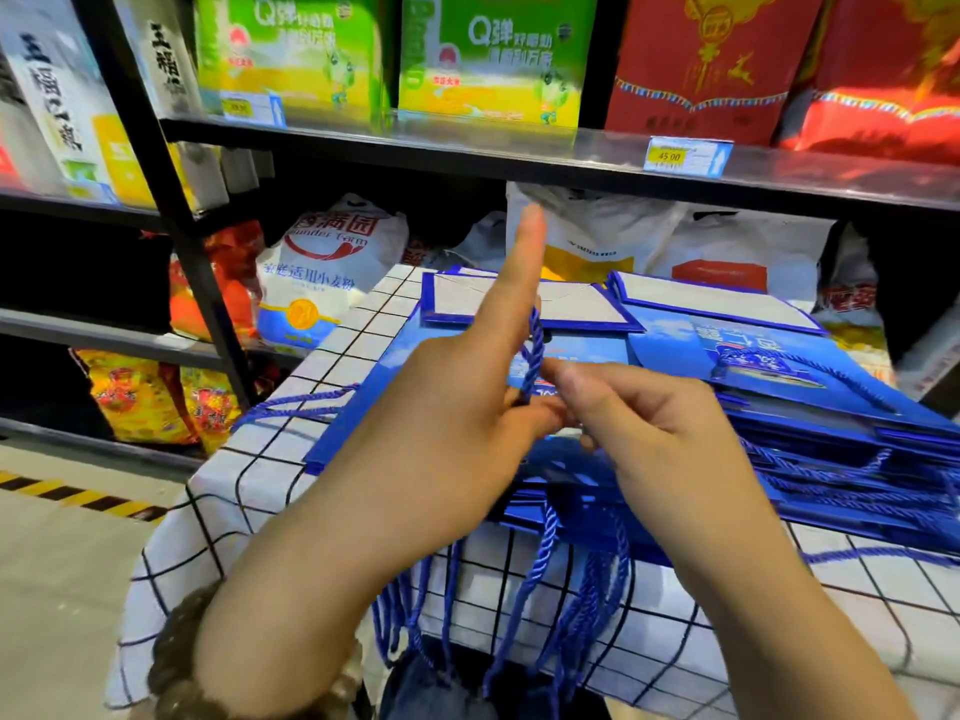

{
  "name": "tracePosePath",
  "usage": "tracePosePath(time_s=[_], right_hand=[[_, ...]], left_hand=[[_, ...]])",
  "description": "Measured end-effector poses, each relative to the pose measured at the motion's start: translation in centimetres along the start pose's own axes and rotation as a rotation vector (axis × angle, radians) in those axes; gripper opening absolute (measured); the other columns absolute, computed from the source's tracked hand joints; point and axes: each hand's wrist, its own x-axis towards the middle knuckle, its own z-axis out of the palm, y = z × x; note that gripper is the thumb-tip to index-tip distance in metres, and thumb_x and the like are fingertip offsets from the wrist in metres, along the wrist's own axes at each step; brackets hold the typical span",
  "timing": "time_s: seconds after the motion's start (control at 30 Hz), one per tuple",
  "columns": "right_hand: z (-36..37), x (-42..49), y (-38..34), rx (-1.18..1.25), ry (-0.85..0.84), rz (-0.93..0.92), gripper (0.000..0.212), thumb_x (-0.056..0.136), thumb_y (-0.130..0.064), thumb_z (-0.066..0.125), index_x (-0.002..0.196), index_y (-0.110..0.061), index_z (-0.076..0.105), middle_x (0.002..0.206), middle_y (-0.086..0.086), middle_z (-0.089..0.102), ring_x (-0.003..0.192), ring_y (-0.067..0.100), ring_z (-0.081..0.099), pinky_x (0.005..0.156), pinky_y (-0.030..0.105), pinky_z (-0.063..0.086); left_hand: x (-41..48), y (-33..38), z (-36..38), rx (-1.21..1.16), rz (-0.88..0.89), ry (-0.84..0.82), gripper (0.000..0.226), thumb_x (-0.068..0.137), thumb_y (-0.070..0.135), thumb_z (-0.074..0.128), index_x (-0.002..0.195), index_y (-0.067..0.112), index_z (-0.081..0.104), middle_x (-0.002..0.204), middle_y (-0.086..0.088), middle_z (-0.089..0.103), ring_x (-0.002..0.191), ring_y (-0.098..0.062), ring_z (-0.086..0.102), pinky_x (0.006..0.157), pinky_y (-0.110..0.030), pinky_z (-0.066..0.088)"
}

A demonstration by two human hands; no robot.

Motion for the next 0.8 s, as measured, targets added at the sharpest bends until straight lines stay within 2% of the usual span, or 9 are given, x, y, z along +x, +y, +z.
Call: tracePosePath(time_s=[0.13,0.2,0.3,0.37,0.43,0.53,0.6,0.73,0.8], right_hand=[[0.4,0.0,0.5,0.084,-0.014,0.020,0.006,0.069,-0.032,0.074,0.064,-0.033,0.074,0.070,0.000,0.065,0.072,0.008,0.061,0.069,0.014,0.045],[0.4,-0.1,0.6,0.177,-0.039,0.048,0.009,0.061,-0.030,0.078,0.070,-0.027,0.076,0.069,-0.003,0.064,0.072,0.010,0.063,0.071,0.019,0.048],[0.5,0.1,0.4,0.165,-0.051,0.056,0.009,0.059,-0.021,0.081,0.064,-0.025,0.074,0.062,-0.008,0.059,0.061,0.009,0.058,0.064,0.024,0.050],[0.3,0.4,0.2,0.138,-0.040,0.049,0.017,0.069,-0.009,0.075,0.059,-0.022,0.072,0.055,-0.011,0.059,0.054,0.005,0.055,0.058,0.018,0.048],[-0.2,0.7,0.3,0.105,0.026,0.054,0.022,0.073,-0.004,0.069,0.059,-0.020,0.068,0.053,-0.008,0.063,0.051,0.003,0.056,0.053,0.013,0.046],[-0.7,1.2,0.6,0.037,0.019,0.115,0.022,0.074,-0.002,0.070,0.062,-0.020,0.067,0.052,-0.006,0.065,0.047,0.004,0.057,0.045,0.012,0.042],[-0.8,1.4,0.9,0.036,-0.017,0.162,0.021,0.074,0.002,0.069,0.065,-0.017,0.067,0.050,-0.004,0.064,0.045,0.005,0.058,0.044,0.013,0.043],[-0.9,1.9,1.2,0.058,-0.028,0.187,0.021,0.074,0.006,0.068,0.071,-0.015,0.066,0.054,0.000,0.064,0.048,0.008,0.059,0.049,0.014,0.049],[-0.8,2.0,1.3,0.014,-0.083,0.195,0.026,0.073,0.008,0.068,0.074,-0.018,0.065,0.060,0.000,0.064,0.052,0.006,0.059,0.053,0.014,0.051]], left_hand=[[1.0,-0.5,0.0,0.321,0.111,0.016,0.110,0.079,0.009,0.054,0.110,0.070,-0.032,0.061,0.008,0.051,0.049,0.005,0.047,0.047,-0.011,0.036],[1.3,-0.7,-0.1,0.387,0.128,0.017,0.106,0.081,0.016,0.051,0.106,0.070,-0.037,0.087,0.003,0.064,0.060,0.007,0.053,0.054,-0.010,0.042],[0.7,-0.2,0.4,0.386,0.121,-0.097,0.107,0.084,0.011,0.052,0.113,0.066,-0.035,0.125,-0.003,0.056,0.095,-0.011,0.060,0.078,-0.033,0.049],[0.6,0.2,0.6,0.353,0.096,-0.115,0.108,0.082,0.009,0.055,0.116,0.068,-0.029,0.131,0.001,0.051,0.100,-0.015,0.060,0.084,-0.035,0.047],[0.4,-0.1,0.1,0.261,0.027,-0.024,0.099,0.078,0.023,0.065,0.123,0.072,-0.009,0.123,0.011,0.054,0.079,-0.007,0.063,0.079,-0.032,0.049],[-0.4,-1.6,-1.3,0.323,-0.044,0.068,0.046,0.070,0.054,0.062,0.112,0.054,0.042,0.096,0.025,0.063,0.077,0.003,0.063,0.076,-0.034,0.051],[-1.2,-2.2,-1.7,0.372,-0.092,0.048,0.038,0.068,0.060,0.054,0.103,0.052,0.043,0.083,0.026,0.064,0.077,0.008,0.061,0.075,-0.033,0.052],[-2.1,-2.7,-2.1,0.176,-0.141,0.154,0.029,0.074,0.045,0.065,0.095,0.054,0.046,0.084,0.022,0.065,0.068,0.003,0.063,0.065,-0.024,0.050],[-2.3,-2.8,-2.4,0.246,-0.150,0.124,0.028,0.066,0.055,0.058,0.092,0.047,0.050,0.084,0.026,0.063,0.070,0.003,0.061,0.060,-0.019,0.047]])
